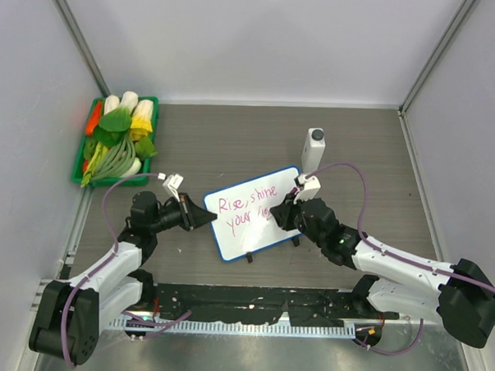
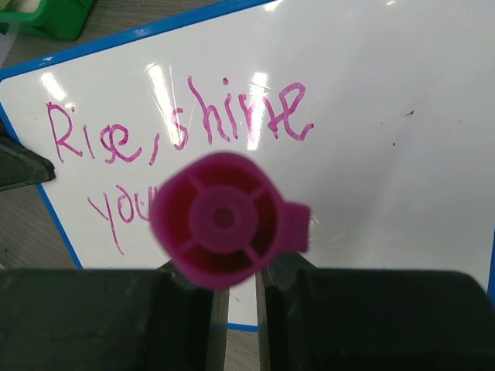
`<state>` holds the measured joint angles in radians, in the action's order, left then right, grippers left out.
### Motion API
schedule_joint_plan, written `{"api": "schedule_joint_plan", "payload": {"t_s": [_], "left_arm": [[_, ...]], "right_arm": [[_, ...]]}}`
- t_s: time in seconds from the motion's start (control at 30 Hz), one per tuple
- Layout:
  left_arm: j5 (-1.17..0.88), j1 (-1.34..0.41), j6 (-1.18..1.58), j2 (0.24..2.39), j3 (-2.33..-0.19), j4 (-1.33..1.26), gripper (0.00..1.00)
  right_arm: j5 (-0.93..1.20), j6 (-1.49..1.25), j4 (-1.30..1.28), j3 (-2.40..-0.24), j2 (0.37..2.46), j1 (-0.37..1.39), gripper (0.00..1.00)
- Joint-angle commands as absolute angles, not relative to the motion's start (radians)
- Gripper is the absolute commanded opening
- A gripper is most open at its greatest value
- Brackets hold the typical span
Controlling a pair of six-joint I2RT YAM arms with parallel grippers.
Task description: Write a sentence on the whiteboard
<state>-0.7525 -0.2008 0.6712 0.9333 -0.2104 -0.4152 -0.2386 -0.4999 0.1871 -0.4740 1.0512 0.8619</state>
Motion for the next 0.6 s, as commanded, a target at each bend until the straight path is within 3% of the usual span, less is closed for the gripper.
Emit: {"api": "schedule_joint_plan", "payload": {"t_s": [0.0,0.57], "left_arm": [[-0.698,-0.193,0.597,0.925,-0.206,-0.437,0.00],[-0.698,-0.195,0.595,0.920,-0.204,-0.436,0.00]], "right_arm": [[-0.224,-0.518,0.207,-0.460,1.060,0.858,0.02],[-0.178,-0.551,0.264,-0.518,1.009,0.853,0.01]]}}
